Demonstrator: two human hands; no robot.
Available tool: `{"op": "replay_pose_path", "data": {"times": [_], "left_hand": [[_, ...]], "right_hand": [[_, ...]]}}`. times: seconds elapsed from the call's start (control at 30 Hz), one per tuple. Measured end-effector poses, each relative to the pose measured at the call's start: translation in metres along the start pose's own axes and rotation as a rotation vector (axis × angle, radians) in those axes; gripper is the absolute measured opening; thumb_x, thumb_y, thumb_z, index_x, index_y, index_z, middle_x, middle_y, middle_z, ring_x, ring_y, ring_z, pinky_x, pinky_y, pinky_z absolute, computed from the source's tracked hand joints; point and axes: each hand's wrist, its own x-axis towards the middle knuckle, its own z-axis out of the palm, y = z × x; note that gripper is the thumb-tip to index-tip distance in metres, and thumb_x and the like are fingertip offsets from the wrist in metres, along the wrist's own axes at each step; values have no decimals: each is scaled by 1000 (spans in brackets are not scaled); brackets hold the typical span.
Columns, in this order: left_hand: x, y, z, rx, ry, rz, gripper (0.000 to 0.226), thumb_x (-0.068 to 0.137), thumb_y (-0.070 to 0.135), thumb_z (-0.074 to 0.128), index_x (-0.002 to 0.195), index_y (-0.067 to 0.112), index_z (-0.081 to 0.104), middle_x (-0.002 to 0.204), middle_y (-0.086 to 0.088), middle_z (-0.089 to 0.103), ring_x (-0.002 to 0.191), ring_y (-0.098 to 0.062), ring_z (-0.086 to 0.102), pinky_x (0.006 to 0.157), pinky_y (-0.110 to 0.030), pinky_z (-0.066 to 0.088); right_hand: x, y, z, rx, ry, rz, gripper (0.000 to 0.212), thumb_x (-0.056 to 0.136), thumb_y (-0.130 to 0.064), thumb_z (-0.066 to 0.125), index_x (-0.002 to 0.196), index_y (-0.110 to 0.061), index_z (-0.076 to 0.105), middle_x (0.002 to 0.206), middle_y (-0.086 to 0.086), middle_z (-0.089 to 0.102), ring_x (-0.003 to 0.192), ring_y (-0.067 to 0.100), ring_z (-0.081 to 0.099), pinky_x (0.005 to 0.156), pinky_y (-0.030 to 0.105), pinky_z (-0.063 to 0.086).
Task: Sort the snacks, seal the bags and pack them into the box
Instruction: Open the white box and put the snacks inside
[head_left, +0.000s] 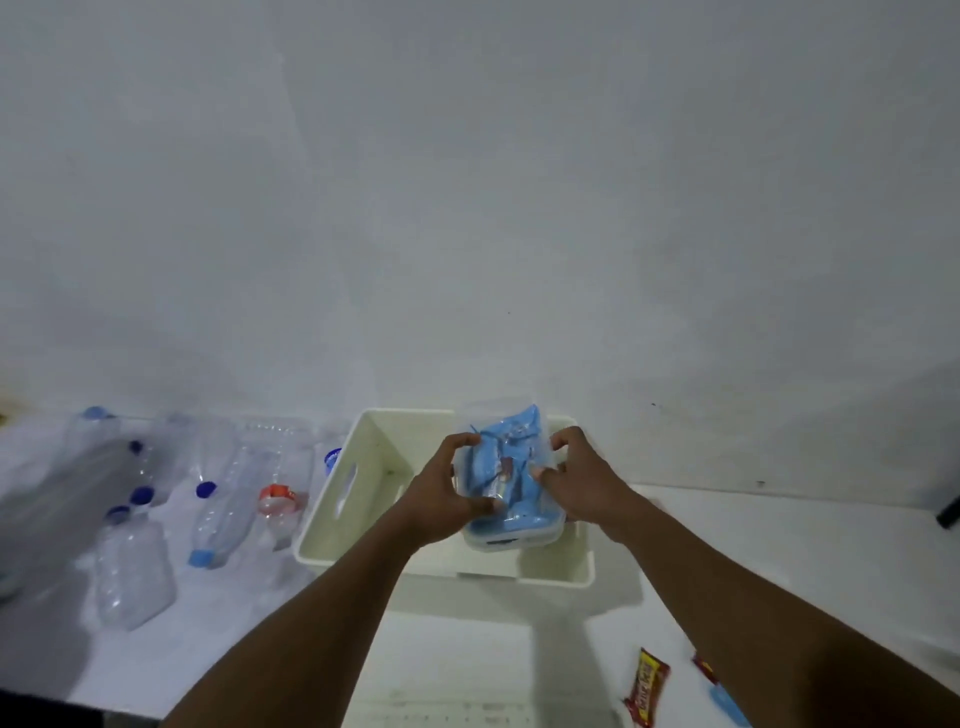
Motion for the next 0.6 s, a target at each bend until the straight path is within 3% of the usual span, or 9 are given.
{"op": "replay_pose_path", "data": {"times": [0.1,0.27,0.37,0.47,0.6], "left_hand": [[17,-33,-3,10,-63,-42,90,49,49,90,127,47,45,123,-3,64,110,-22,66,89,-45,60],[34,-72,10,55,-168,-75,91,57,40,91,134,37,42,132,5,55,118,-20,58,100,-44,53],[43,-89,23,99,-252,-70,88,69,31,90,140,27,39,136,8,47,124,-16,50,104,-31,46],[48,-96,32,114,-281,-72,85,75,26,87,144,23,37,135,9,43,125,-13,46,98,-22,43],[53,-97,18,104,-261,-79,82,73,29,88,140,28,41,138,5,48,121,-15,51,97,-30,53]], "right_hand": [[21,13,29,-27,-44,94,32,94,-27,58,118,-20,37,108,6,58,99,24,64,85,50,59],[37,31,57,-73,-67,303,48,96,-25,56,135,-15,29,120,8,54,107,27,60,76,43,62],[40,41,66,-129,-48,407,52,96,-21,56,138,-11,27,131,15,51,113,31,58,77,42,60],[42,53,68,-88,-31,456,49,95,-19,58,135,-11,30,130,15,52,113,31,59,81,45,61],[50,52,71,-58,-42,409,45,92,-28,61,129,-17,39,120,7,59,100,24,65,71,40,63]]}}
